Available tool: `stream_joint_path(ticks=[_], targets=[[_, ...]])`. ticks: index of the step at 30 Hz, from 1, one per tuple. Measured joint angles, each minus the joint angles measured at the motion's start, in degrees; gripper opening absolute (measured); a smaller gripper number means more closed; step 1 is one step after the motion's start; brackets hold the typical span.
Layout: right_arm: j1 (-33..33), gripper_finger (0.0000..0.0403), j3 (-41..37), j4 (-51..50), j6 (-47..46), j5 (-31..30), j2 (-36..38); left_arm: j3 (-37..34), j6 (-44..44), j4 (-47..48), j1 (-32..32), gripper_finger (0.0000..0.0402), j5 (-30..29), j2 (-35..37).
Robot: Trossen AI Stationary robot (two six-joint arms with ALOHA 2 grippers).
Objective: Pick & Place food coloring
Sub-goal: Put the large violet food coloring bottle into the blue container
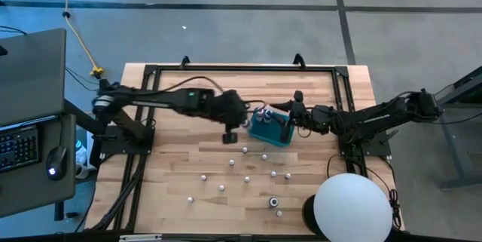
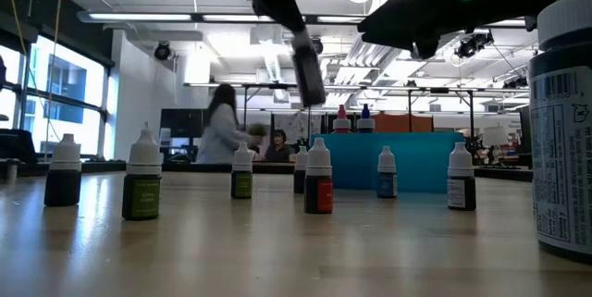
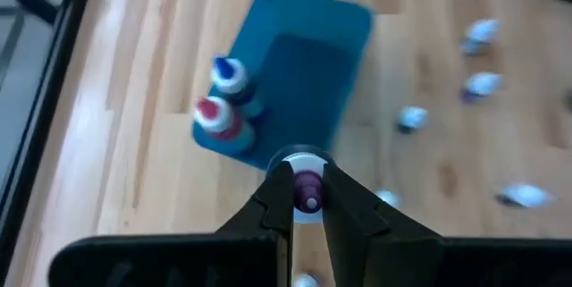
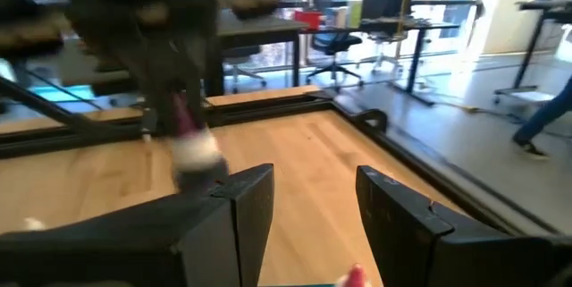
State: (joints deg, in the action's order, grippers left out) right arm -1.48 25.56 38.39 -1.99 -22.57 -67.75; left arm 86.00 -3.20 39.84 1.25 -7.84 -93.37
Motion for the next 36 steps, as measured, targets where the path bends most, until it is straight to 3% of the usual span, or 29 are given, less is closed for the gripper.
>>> stream_joint_path(ticks=[7, 22, 36], targets=[[0.0, 0.0154, 0.0, 0.0, 1.0, -0.3, 0.0, 0.5, 0.0, -5.9, 4.7, 0.0028, 1.3, -6.8], [0.0, 0.0154, 0.0, -3.4, 0.6, -1.1, 0.0, 0.1, 0.8, -8.7, 5.1, 0.0028, 6.4, -6.2], [0.0, 0.0154, 0.0, -3.7, 0.5, -0.9, 0.0, -0.2, 0.7, -9.9, 5.1, 0.0028, 5.8, -10.3]])
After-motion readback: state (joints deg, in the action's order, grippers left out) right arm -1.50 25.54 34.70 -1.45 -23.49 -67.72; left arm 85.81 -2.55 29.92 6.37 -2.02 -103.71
